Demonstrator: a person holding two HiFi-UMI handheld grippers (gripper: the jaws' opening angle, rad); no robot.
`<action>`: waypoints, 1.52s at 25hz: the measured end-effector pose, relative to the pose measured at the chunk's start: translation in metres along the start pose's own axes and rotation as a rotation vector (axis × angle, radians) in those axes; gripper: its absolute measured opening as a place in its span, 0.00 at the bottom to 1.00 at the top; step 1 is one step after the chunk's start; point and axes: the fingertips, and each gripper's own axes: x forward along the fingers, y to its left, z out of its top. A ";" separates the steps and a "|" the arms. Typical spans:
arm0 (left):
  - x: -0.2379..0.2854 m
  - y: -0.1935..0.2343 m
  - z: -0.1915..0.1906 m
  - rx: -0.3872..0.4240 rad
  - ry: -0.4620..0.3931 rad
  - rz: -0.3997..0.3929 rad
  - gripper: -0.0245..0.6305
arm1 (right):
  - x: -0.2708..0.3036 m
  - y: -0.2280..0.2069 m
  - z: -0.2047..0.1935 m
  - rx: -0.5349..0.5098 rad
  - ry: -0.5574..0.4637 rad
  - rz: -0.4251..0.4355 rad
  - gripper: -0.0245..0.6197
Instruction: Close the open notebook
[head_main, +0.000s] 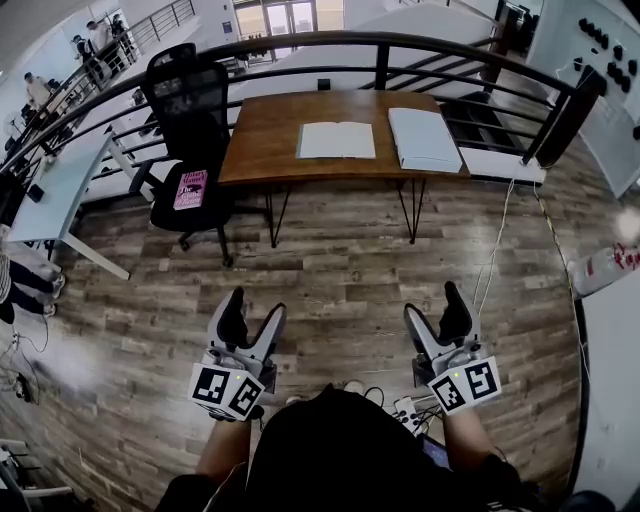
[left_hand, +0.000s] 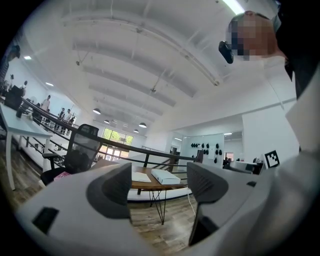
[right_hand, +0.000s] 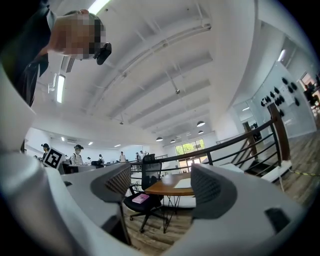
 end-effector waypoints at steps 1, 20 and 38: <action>0.003 -0.005 -0.002 0.000 -0.001 0.006 0.55 | -0.003 -0.008 0.001 0.002 -0.002 0.000 0.61; 0.065 -0.013 -0.028 -0.026 0.031 0.011 0.55 | 0.019 -0.073 -0.012 0.030 0.026 -0.032 0.58; 0.197 0.064 0.004 -0.103 -0.033 -0.063 0.55 | 0.156 -0.107 0.011 -0.006 0.011 -0.047 0.53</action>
